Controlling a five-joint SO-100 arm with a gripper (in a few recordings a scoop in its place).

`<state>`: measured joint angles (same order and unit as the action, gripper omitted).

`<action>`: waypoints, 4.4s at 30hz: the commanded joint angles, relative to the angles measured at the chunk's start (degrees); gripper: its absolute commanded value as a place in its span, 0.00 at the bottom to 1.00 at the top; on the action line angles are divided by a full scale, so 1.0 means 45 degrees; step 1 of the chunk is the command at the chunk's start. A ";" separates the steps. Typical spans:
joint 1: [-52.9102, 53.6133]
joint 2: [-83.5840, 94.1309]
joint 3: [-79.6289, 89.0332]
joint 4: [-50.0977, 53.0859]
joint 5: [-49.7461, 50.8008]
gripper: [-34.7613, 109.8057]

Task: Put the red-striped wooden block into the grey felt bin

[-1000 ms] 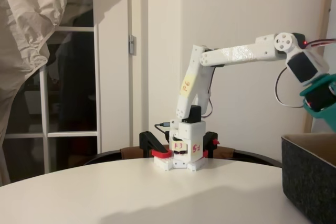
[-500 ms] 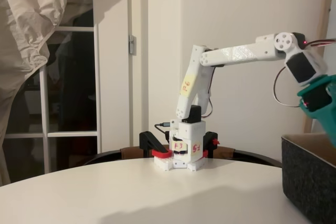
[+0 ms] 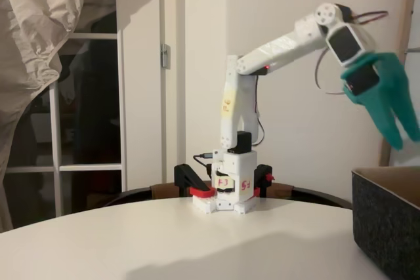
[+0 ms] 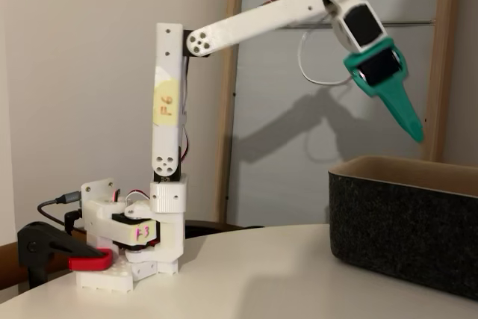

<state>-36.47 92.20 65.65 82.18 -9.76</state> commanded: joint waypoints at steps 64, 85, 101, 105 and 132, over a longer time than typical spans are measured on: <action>2.2773 1.6348 1.7969 -0.4453 1.9805 0.32; 2.2969 2.2578 2.4238 -0.5566 2.0176 0.34; 2.2930 2.2559 2.5449 -0.5664 2.0117 0.32; 2.2793 2.2559 2.5449 -0.5293 1.9941 0.32; 2.2754 2.2539 2.5449 -0.4551 1.9512 0.24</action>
<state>65.30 191.78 179.47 60.91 77.70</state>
